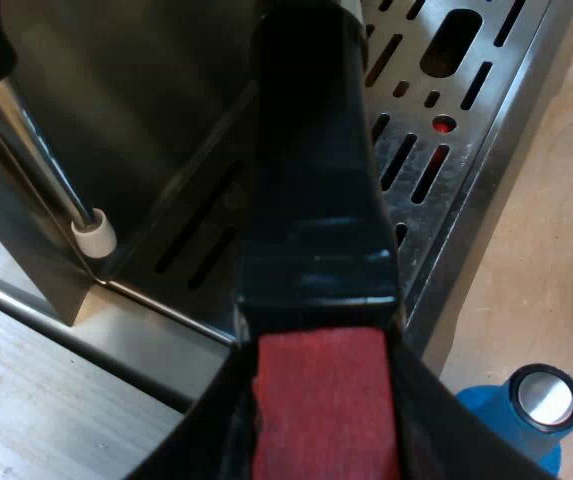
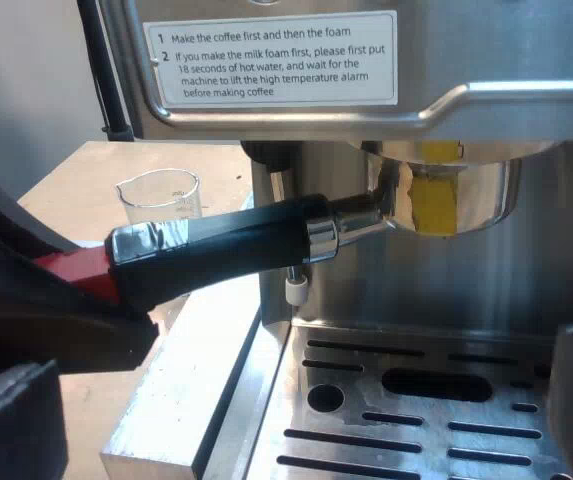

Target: Put the handle in the coffee machine

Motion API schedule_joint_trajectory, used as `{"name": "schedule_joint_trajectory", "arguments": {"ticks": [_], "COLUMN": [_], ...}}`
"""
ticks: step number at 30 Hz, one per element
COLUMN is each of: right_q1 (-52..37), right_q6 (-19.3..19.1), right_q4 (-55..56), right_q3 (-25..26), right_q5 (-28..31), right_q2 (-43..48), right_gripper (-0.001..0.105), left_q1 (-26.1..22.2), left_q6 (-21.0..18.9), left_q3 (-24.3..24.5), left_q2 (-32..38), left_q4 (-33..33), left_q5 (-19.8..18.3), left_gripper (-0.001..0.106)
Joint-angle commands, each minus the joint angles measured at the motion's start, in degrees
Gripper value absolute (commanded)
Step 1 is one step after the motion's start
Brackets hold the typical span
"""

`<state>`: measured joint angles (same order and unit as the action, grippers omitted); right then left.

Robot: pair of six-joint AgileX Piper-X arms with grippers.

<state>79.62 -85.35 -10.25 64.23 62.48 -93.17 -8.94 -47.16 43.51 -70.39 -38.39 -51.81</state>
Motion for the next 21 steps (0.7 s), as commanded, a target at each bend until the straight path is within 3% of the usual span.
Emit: {"name": "schedule_joint_trajectory", "arguments": {"ticks": [1, 21], "right_q1": [-0.1, -0.1], "right_q6": [-0.8, -0.8], "right_q4": [0.2, 0.2], "right_q3": [0.2, 0.2], "right_q5": [0.2, 0.2], "right_q2": [0.3, 0.3], "right_gripper": [0.105, 0.105], "left_q1": [0.1, 0.1], "left_q6": [-0.6, -0.6], "left_q3": [0.7, 3.2], "left_q2": [0.5, 0.5], "left_q4": [0.9, 0.9], "left_q5": [-4.1, -4.2], "left_gripper": [0.0, 0.0]}}
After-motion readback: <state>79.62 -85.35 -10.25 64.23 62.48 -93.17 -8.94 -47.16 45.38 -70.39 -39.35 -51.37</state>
